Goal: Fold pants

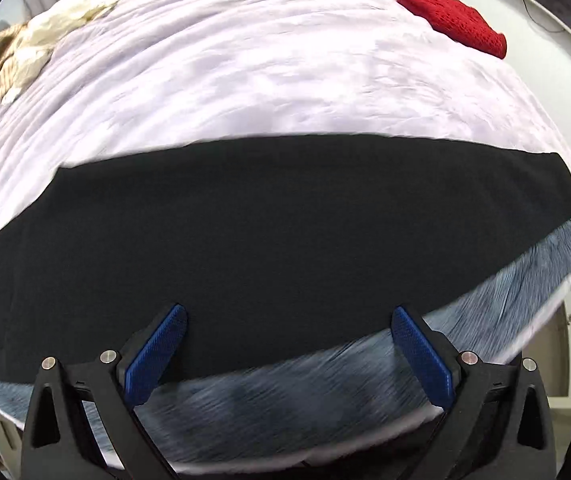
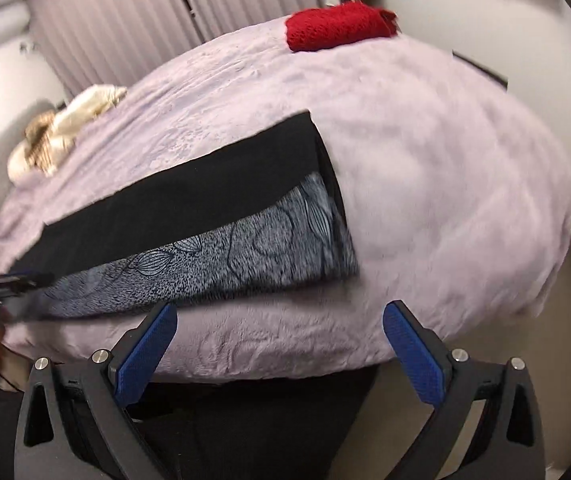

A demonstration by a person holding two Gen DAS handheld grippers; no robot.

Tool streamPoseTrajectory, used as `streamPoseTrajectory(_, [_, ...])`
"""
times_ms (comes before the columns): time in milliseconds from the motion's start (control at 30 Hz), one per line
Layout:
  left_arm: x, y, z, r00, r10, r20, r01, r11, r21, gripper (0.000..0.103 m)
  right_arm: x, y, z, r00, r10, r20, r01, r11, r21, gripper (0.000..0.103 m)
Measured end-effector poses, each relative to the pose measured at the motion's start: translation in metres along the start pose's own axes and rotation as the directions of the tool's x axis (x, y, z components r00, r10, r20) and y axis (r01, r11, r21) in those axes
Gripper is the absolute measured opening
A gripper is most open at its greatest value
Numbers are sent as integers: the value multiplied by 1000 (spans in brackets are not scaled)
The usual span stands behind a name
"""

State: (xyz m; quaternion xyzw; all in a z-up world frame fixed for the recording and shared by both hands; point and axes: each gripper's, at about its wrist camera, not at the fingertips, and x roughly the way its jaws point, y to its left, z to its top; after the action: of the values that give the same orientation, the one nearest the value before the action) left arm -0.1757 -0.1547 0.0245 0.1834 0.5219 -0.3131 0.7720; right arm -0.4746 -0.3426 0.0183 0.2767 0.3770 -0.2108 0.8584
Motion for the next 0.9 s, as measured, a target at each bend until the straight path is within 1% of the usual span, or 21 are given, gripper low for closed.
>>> streamPoseTrajectory(67, [13, -22, 13, 1000, -22, -10, 22, 1000, 6, 103, 6, -6, -3, 997, 74, 19, -75, 995, 59, 103])
streamPoseTrajectory(133, [21, -44, 25, 1000, -4, 6, 4, 1000, 29, 103, 13, -9, -6, 989, 143, 30, -145, 987, 77, 103])
streamPoseTrajectory(233, [32, -73, 43, 1000, 13, 21, -14, 998, 55, 103, 27, -2, 2, 985, 153, 76, -158, 985, 71, 103])
streamPoseTrajectory(300, [40, -85, 57, 999, 43, 32, -44, 997, 58, 103, 34, 4, 11, 981, 161, 109, -167, 985, 51, 103])
streamPoseTrajectory(333, [46, -88, 68, 997, 61, 36, -62, 997, 44, 103, 37, 7, 16, 979, 167, 116, -173, 984, 43, 103])
streamPoseTrajectory(367, [44, -100, 75, 997, 70, 39, -72, 997, 26, 103, 40, 10, 21, 978, 170, 123, -176, 984, 32, 103])
streamPoseTrajectory(433, [52, -104, 90, 995, 89, 40, -89, 996, -5, 103, 49, 13, 29, 978, 165, 130, -168, 986, 13, 103])
streamPoseTrajectory(533, [57, -105, 97, 996, 87, 25, -86, 995, -39, 103, 55, 18, 35, 983, 133, 130, -133, 991, -8, 103])
streamPoseTrajectory(600, [52, -105, 90, 995, 98, 18, -98, 995, -34, 103, 51, 23, 31, 985, 107, 134, -103, 994, -37, 103])
streamPoseTrajectory(667, [45, -98, 69, 995, 101, -18, -102, 994, -26, 103, 52, 29, 26, 989, 71, 132, -61, 995, -74, 103])
streamPoseTrajectory(733, [35, -96, 39, 994, 107, -37, -108, 994, -16, 103, 55, 36, 22, 991, 25, 131, -9, 992, -122, 103])
streamPoseTrajectory(767, [32, -96, 33, 993, 105, -54, -106, 994, -13, 103, 61, 36, 27, 991, 8, 134, 11, 990, -139, 103])
streamPoseTrajectory(833, [26, -94, 22, 992, 92, -89, -94, 995, -15, 103, 63, 39, 26, 990, -12, 138, 32, 988, -150, 103])
streamPoseTrajectory(900, [23, -94, 16, 990, 83, -112, -84, 996, -8, 103, 63, 37, 27, 990, -10, 139, 29, 990, -137, 103])
